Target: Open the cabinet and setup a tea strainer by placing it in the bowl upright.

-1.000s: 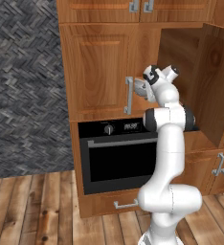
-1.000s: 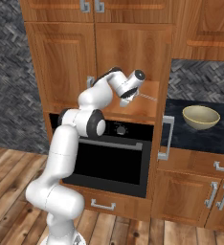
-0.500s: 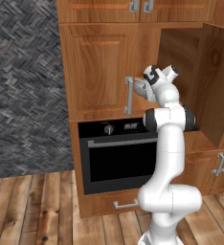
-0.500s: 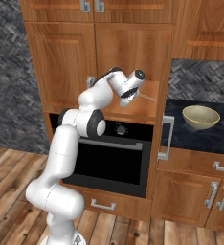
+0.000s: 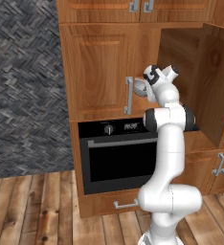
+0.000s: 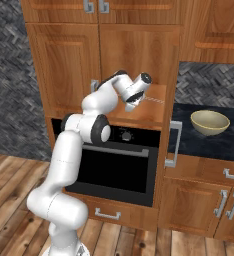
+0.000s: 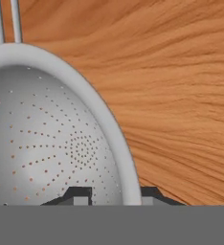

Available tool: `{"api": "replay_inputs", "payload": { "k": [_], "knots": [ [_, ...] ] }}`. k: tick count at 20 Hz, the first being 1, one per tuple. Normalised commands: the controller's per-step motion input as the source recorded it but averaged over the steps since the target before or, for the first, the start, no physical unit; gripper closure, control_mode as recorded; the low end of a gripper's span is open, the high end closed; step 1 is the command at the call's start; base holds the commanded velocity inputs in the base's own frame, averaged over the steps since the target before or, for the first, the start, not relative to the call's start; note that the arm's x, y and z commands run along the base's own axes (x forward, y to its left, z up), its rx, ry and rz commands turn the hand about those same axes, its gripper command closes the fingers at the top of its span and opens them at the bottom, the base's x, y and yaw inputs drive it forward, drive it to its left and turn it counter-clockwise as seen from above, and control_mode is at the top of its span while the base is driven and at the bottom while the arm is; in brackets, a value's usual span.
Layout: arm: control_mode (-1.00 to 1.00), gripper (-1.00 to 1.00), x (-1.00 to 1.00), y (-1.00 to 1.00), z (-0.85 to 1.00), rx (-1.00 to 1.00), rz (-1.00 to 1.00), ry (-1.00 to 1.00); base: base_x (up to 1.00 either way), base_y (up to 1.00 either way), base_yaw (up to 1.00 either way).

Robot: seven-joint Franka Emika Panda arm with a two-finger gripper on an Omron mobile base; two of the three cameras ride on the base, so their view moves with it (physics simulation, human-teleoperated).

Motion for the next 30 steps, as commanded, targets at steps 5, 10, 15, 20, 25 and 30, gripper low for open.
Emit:
{"api": "replay_inputs", "payload": {
  "k": [5,10,15,20,25,30],
  "knots": [
    [-1.00,1.00,-0.06,0.00,0.00,0.00,0.00,0.00,0.00,0.00,0.00],
    [-1.00,1.00,-0.50,-0.02,0.15,0.00,0.00,-0.02,0.00,0.00,0.00],
    [-1.00,1.00,-0.87,0.00,0.33,0.00,0.00,-0.05,0.00,0.00,0.00],
    [-1.00,1.00,-0.86,0.00,0.09,0.00,0.00,-0.02,0.00,0.00,0.00],
    [-1.00,1.00,-0.65,0.01,0.03,0.00,0.02,-0.01,0.00,0.00,0.00],
    [-1.00,1.00,-0.61,0.00,0.36,-0.03,0.03,-0.04,0.00,0.00,0.00]
  ]
}}
